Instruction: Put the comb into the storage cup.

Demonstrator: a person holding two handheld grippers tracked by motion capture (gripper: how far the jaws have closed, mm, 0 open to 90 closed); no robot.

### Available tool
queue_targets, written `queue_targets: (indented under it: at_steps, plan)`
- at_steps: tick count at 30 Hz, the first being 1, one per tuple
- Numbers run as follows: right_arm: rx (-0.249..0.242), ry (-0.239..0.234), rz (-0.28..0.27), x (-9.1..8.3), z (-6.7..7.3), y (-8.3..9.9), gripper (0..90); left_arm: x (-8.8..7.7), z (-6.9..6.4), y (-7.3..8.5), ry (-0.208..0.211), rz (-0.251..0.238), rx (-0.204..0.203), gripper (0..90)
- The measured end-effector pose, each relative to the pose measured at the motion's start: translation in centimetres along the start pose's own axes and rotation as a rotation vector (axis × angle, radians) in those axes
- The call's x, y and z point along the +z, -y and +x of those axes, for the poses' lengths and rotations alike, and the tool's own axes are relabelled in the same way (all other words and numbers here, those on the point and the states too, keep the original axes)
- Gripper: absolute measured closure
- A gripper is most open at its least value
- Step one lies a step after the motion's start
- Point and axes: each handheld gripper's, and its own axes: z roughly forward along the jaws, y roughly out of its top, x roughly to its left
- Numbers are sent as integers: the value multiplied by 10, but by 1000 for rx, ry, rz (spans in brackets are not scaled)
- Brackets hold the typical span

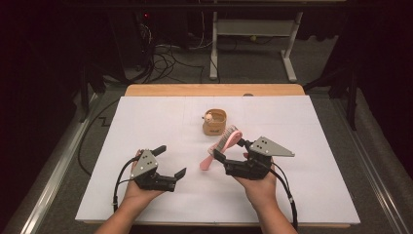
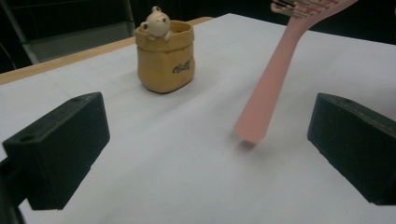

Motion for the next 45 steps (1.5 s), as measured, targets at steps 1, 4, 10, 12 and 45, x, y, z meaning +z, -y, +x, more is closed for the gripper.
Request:
queue_targets:
  at_steps: [1,4,10,12,45]
  plan:
    - [0,2,-1,0,0,0,203,-3,3,2,-7,4,2,0]
    - [-4,5,-1,-2,-1,-1,203,-8,8,5,-22,8,-4,0]
    - [-10,17,-6,-5,-3,-2,203,-17,17,13,-48,-16,-29,0]
    - [-9,21,-4,-6,-4,-1,203,-19,21,16,-49,-24,-48,0]
    - [-5,120,-26,-34,-31,-5,203,-29,34,24,-74,-30,-74,0]
